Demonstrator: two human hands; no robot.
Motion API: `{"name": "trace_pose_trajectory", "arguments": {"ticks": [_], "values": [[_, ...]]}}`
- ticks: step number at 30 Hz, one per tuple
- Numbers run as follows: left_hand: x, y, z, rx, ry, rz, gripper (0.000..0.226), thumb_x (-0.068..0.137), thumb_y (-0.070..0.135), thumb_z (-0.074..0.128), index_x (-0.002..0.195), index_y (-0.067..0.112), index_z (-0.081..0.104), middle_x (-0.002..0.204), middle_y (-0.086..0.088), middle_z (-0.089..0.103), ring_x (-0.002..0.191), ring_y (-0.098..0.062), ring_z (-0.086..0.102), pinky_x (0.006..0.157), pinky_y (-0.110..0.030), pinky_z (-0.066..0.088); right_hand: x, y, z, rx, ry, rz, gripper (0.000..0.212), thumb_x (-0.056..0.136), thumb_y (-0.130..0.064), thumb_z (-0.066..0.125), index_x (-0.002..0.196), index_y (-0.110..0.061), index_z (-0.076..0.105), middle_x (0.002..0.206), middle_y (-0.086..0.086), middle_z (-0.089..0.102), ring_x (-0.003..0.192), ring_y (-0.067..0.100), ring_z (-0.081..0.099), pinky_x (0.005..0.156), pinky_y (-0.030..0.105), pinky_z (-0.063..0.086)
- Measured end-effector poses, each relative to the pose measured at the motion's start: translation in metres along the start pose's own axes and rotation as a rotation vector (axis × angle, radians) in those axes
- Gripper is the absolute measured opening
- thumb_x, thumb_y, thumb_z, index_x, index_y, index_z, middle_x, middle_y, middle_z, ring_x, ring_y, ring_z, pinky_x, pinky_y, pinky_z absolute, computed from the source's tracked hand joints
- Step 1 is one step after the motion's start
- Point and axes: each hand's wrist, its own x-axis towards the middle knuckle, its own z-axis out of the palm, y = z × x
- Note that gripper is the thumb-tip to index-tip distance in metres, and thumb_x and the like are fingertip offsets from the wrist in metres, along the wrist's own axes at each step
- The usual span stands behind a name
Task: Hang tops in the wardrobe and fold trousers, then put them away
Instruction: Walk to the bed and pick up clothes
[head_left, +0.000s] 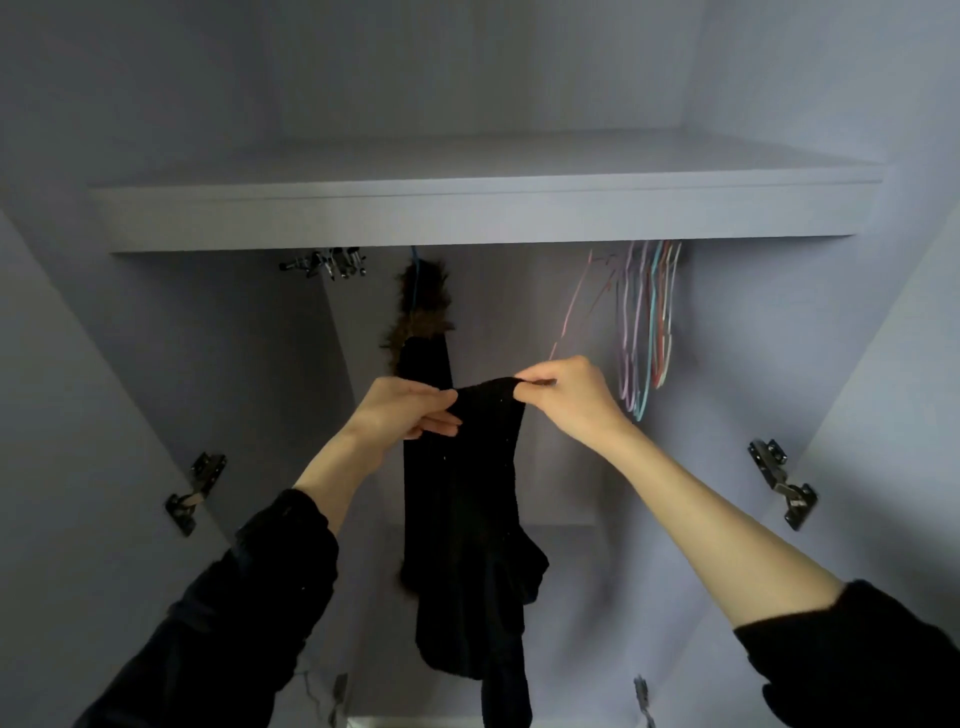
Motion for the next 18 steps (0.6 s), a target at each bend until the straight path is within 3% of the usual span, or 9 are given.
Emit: {"name": "trace_pose_trajectory", "arguments": {"ticks": [2, 4, 8, 11, 15, 18], "values": [[0.003, -0.003, 0.001, 0.088, 0.067, 0.051, 0.018, 0.088, 0.017, 0.065, 0.097, 0.002, 0.07, 0.075, -0.003, 0.072, 0.062, -0.01, 0.068, 0.064, -0.019, 0.05, 0.008, -0.01, -0.003, 0.002, -0.071, 0.035, 0.016, 0.079, -0.018, 0.068, 0.092, -0.019, 0.077, 0.078, -0.013, 0.068, 0.083, 0.006, 0.062, 0.075, 0.022, 0.046], [0.003, -0.003, 0.005, 0.174, 0.131, 0.175, 0.011, 0.086, 0.016, 0.067, 0.092, 0.007, 0.072, 0.079, -0.004, 0.071, 0.067, -0.013, 0.067, 0.077, -0.023, 0.053, 0.013, -0.017, -0.003, 0.031, -0.102, 0.075, 0.013, 0.078, -0.017, 0.069, 0.088, -0.016, 0.077, 0.07, -0.013, 0.064, 0.077, 0.008, 0.059, 0.071, 0.022, 0.044], [0.0, 0.004, 0.02, 0.308, 0.083, 0.371, 0.005, 0.081, 0.024, 0.073, 0.083, 0.027, 0.069, 0.074, 0.014, 0.069, 0.067, 0.006, 0.064, 0.073, -0.009, 0.048, 0.018, -0.024, 0.001, 0.147, -0.096, 0.15, 0.006, 0.075, -0.011, 0.069, 0.071, -0.014, 0.073, 0.059, 0.0, 0.061, 0.059, 0.009, 0.056, 0.065, 0.022, 0.043], [0.002, 0.007, 0.031, 0.317, 0.125, 0.372, 0.013, 0.077, 0.027, 0.077, 0.08, 0.03, 0.065, 0.072, 0.019, 0.064, 0.07, 0.01, 0.06, 0.066, 0.001, 0.043, 0.021, -0.026, 0.0, 0.304, -0.072, 0.214, 0.009, 0.074, -0.004, 0.07, 0.077, -0.012, 0.073, 0.056, -0.002, 0.064, 0.049, 0.006, 0.058, 0.061, 0.015, 0.045], [0.008, 0.01, 0.042, 0.33, 0.176, 0.37, 0.007, 0.081, 0.023, 0.072, 0.079, 0.019, 0.067, 0.066, 0.011, 0.064, 0.067, 0.003, 0.06, 0.058, 0.0, 0.041, 0.025, -0.027, -0.007, 0.247, -0.067, 0.189, 0.016, 0.075, -0.004, 0.071, 0.09, -0.008, 0.074, 0.056, -0.007, 0.063, 0.047, 0.001, 0.056, 0.045, 0.006, 0.038], [0.013, 0.014, 0.041, 0.35, 0.142, 0.34, 0.003, 0.083, 0.019, 0.07, 0.082, 0.018, 0.067, 0.065, 0.009, 0.065, 0.063, 0.004, 0.058, 0.056, -0.001, 0.041, 0.026, -0.021, -0.013, 0.199, -0.075, 0.156, 0.018, 0.078, -0.01, 0.072, 0.096, -0.012, 0.075, 0.064, -0.011, 0.063, 0.054, -0.002, 0.054, 0.053, 0.008, 0.04]]}}
